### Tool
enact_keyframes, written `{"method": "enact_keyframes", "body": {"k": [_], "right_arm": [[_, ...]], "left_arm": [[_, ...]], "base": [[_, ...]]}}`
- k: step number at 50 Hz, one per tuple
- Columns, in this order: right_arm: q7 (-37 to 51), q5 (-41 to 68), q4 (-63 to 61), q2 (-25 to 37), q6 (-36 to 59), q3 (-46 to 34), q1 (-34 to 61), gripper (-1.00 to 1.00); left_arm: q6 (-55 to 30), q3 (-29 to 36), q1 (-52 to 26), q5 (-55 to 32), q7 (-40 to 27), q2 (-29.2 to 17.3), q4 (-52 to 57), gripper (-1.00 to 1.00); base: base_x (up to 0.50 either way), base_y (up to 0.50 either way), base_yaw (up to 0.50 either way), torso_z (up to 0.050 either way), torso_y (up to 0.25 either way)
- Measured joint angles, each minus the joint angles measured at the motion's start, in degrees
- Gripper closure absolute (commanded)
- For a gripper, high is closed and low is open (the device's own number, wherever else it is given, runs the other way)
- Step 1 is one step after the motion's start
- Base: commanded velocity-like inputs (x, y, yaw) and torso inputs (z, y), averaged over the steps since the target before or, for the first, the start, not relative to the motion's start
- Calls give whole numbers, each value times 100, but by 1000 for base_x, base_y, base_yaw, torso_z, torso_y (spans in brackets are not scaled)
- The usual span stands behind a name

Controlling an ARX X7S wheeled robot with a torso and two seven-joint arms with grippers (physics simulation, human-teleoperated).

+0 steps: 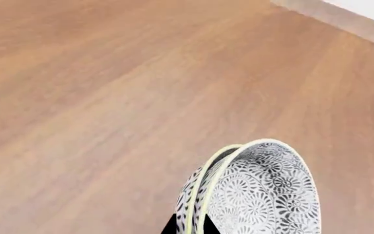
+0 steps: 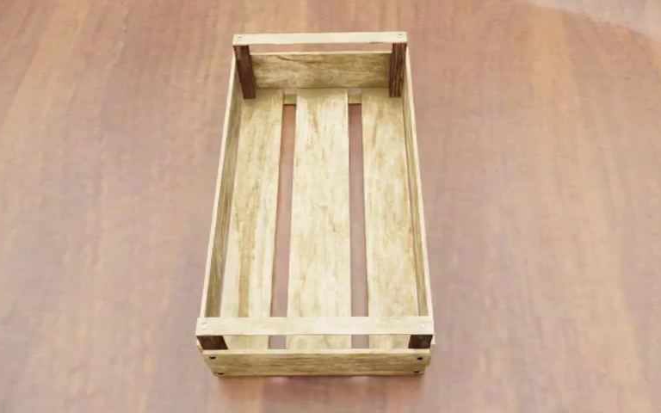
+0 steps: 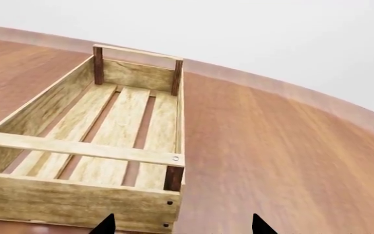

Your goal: Stack the right bowl on the left bowl and place them in the tray.

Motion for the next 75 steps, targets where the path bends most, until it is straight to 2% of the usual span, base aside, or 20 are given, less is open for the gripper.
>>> {"method": "enact_keyframes", "body": {"k": [15,26,37,45,53,64,75], "right_arm": [[-1,181,-26,77,-156,123,-50,-100],[4,321,-68,141,-277,234,-88,-100],[1,428,-60,185,-389,306,-136,-100],[17,469,-113,217,-423,329,-195,-100],[45,534,-172,275,-485,390,-289,-100],[91,611,-124,331,-599,490,-391,-100],[113,635,-61,354,-617,520,-413,-100]], "left_arm": [[-637,1640,-1326,395,-270,-186,1079,100],[-1504,2685,-2969,393,-578,-163,1608,100],[-2271,3322,-4454,237,-857,21,2025,100],[-2761,3632,-5392,-59,-1029,482,2218,100],[-2853,4085,-5797,-273,-1067,1222,2140,100],[-2433,4721,-5910,-463,-992,2134,1626,100],[-1657,5211,-5928,-731,-872,2464,429,100]], "base": [[0,0,0,0,1],[0,0,0,1,1],[0,0,0,0,1],[0,0,0,0,1],[0,0,0,0,0],[0,0,0,1,1],[0,0,0,0,1]]}}
